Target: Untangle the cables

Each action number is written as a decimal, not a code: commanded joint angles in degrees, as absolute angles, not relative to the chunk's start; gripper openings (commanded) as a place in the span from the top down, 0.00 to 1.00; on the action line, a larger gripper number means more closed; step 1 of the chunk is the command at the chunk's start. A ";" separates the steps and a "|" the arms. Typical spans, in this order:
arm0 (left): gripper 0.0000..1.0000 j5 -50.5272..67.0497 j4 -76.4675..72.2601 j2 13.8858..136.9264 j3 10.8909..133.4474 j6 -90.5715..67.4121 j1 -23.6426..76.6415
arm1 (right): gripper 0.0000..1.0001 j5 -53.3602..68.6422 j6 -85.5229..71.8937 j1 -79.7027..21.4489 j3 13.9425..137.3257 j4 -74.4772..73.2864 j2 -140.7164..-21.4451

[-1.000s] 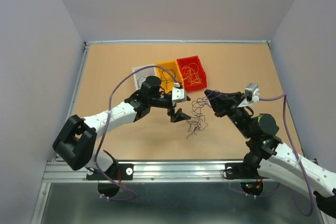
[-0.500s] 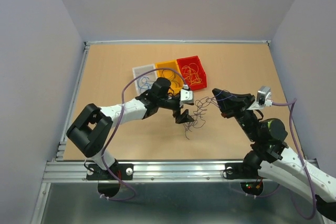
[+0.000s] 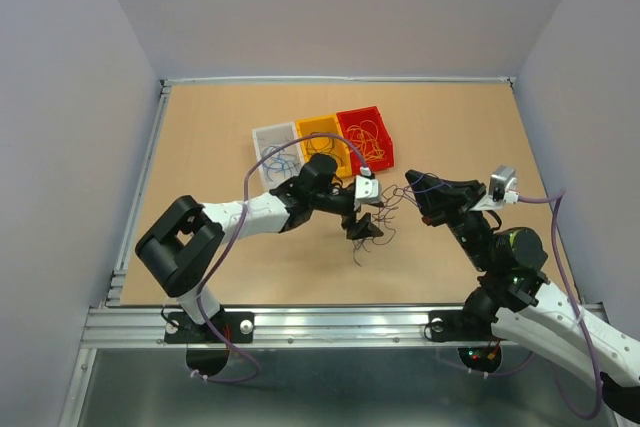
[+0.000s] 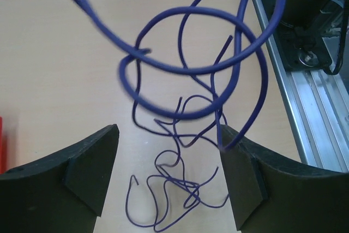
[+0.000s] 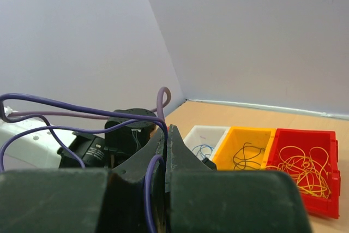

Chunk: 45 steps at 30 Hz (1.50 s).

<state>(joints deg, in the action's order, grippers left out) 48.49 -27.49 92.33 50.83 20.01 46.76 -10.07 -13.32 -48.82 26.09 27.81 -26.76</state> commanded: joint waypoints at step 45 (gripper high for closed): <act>1.00 45.35 -19.60 93.52 61.70 4.66 19.95 | 0.99 -53.87 -11.52 -49.13 50.61 11.08 -0.88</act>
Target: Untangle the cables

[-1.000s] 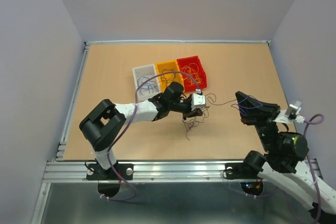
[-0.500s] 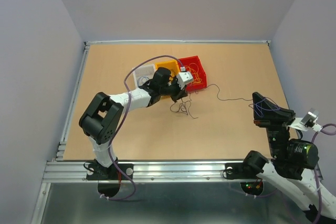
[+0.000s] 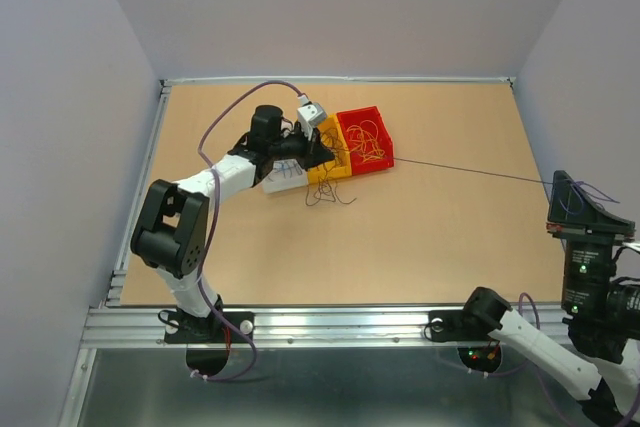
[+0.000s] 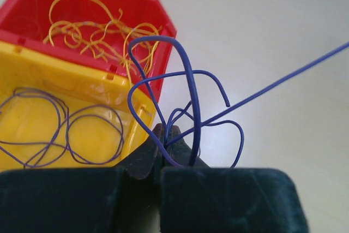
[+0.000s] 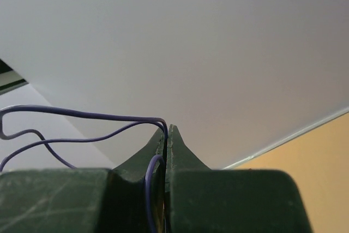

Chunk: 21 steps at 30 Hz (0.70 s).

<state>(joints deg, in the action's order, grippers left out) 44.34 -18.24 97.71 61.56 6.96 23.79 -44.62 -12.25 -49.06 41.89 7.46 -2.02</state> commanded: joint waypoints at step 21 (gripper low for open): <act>0.54 47.46 -20.13 93.95 61.35 6.24 18.19 | 1.00 -46.06 -10.46 -49.04 68.72 8.17 -16.87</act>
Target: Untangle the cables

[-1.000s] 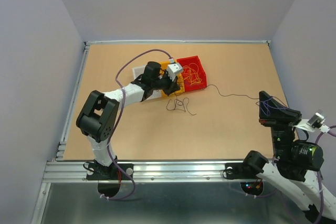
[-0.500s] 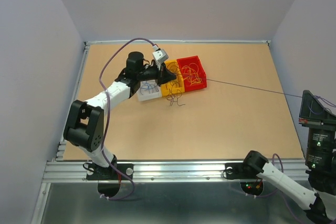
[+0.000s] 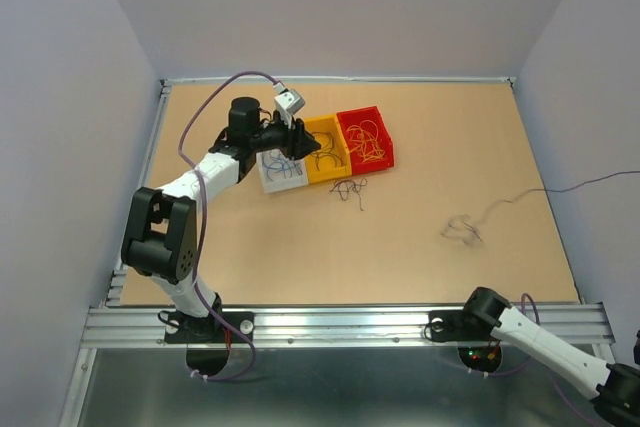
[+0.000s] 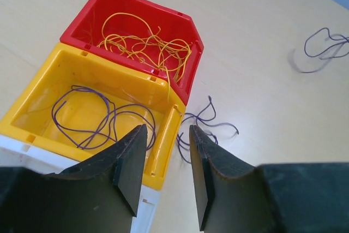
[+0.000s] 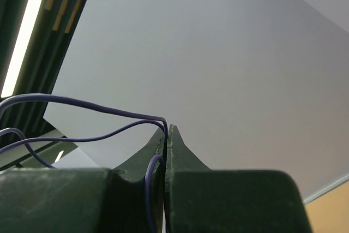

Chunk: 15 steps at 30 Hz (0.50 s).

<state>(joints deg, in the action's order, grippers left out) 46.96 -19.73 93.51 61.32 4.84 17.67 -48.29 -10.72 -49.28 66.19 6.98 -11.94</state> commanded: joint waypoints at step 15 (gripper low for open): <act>0.14 53.70 -19.77 88.78 57.40 14.93 24.07 | 0.99 -37.99 -14.59 -49.04 73.21 7.82 -30.38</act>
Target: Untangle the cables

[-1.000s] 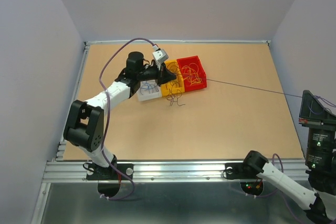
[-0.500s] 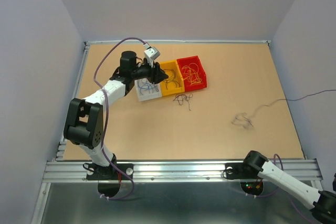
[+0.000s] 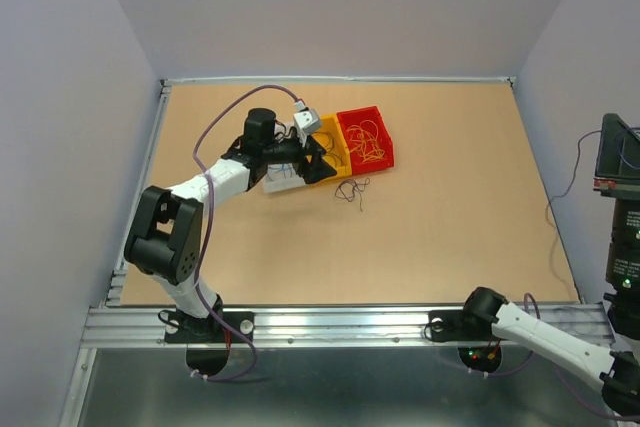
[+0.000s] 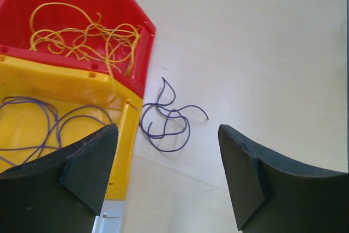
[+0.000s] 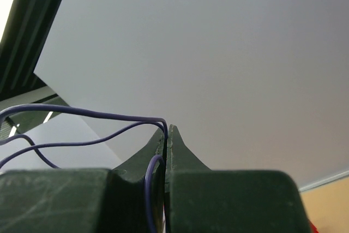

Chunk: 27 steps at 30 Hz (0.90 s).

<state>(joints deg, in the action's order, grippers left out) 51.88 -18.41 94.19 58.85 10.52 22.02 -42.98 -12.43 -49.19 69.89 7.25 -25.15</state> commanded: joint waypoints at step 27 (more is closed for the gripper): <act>0.01 60.99 -32.08 73.57 45.26 16.88 26.45 | 0.99 -15.21 -23.64 -49.04 81.65 3.16 -55.37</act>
<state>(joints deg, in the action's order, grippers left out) 58.33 -27.70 75.96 45.95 17.08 26.04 -18.98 -22.76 -49.19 77.73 1.54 -53.93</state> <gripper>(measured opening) 0.986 0.025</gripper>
